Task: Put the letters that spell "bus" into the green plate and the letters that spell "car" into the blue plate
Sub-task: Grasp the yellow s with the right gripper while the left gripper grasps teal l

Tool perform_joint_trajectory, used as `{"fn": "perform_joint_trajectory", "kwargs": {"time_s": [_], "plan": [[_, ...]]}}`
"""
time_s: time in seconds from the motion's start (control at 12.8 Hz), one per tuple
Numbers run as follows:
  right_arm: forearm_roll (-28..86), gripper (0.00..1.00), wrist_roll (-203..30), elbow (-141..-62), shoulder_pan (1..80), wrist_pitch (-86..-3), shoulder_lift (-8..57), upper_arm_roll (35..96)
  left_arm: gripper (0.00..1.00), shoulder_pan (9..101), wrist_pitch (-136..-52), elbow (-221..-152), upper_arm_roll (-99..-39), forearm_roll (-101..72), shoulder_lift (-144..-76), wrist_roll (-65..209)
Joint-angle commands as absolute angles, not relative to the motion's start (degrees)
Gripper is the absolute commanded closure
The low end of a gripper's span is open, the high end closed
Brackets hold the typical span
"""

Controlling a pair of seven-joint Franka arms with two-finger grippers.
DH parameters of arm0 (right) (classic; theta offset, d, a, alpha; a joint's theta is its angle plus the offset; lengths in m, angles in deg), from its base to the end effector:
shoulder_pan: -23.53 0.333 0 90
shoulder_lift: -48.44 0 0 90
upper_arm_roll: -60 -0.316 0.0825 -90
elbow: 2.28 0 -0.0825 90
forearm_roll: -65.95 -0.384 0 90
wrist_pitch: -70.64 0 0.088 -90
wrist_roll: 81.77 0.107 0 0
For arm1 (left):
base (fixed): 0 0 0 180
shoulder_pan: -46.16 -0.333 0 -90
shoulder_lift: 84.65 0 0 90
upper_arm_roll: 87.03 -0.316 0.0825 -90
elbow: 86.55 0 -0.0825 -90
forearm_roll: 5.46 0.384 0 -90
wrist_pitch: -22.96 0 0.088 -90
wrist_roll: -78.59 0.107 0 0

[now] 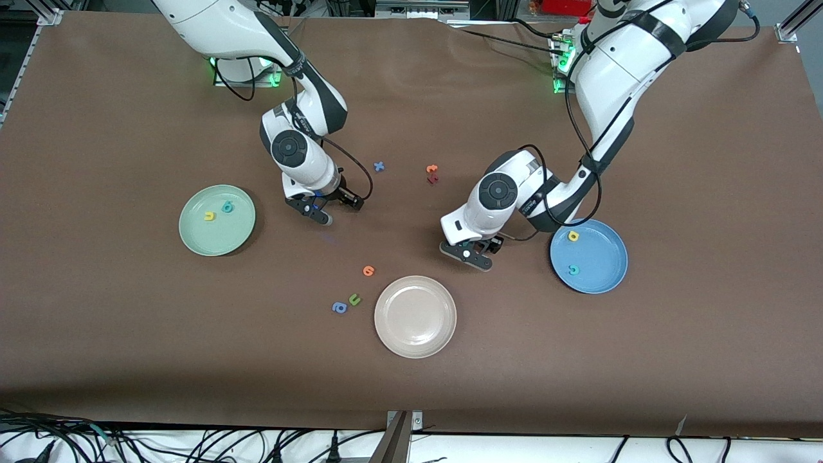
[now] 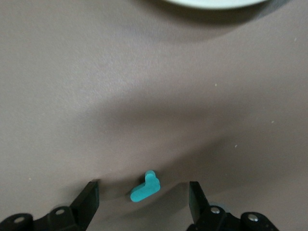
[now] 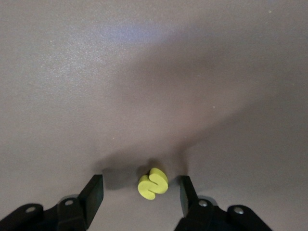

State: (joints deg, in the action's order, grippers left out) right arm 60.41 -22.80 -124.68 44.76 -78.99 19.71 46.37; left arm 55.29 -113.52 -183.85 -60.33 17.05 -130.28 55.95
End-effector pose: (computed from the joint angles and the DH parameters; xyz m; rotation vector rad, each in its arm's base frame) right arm 0.4670 0.3254 0.1723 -2.9299 0.7987 0.1973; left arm 0.5619 -0.3644 0.1678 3.0271 -0.6124 -0.0512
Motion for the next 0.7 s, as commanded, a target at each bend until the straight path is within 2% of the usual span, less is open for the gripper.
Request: {"fn": "perform_joint_trajectory", "kwargs": {"time_s": [0.0, 0.16, 0.23, 0.39, 0.47, 0.55, 0.62], "plan": [[60.67, 0.47, -22.18, -126.20, 44.97, -79.57, 20.23, 46.55, 0.39, 55.74, -113.44, -183.84, -60.67, 18.71, -130.09, 54.69], [60.85, 0.55, -22.27, -126.38, 44.97, -79.57, 20.14, 46.64, 0.70, 55.74, -113.36, -183.76, -60.67, 18.71, -130.09, 54.51], [60.94, 0.62, -22.27, -126.46, 44.97, -79.57, 20.23, 46.64, 0.80, 55.74, -113.36, -183.76, -60.67, 18.71, -130.09, 53.38], [60.94, 0.83, -22.27, -126.38, 44.88, -79.57, 20.14, 46.64, 0.83, 55.74, -113.44, -183.67, -60.67, 18.71, -130.00, 53.10], [60.94, 0.85, -22.27, -126.38, 44.88, -79.48, 20.14, 46.82, 0.83, 55.57, -113.27, -183.67, -60.67, 18.71, -129.92, 53.10], [60.94, 0.93, -22.18, -126.38, 44.88, -79.48, 20.14, 47.08, 0.83, 55.30, -113.09, -183.67, -60.58, 18.71, -129.74, 53.19], [60.94, 0.96, -22.18, -126.38, 44.88, -79.48, 20.23, 47.08, 0.83, 54.95, -112.92, -183.67, -60.58, 18.71, -129.39, 53.37]]}}
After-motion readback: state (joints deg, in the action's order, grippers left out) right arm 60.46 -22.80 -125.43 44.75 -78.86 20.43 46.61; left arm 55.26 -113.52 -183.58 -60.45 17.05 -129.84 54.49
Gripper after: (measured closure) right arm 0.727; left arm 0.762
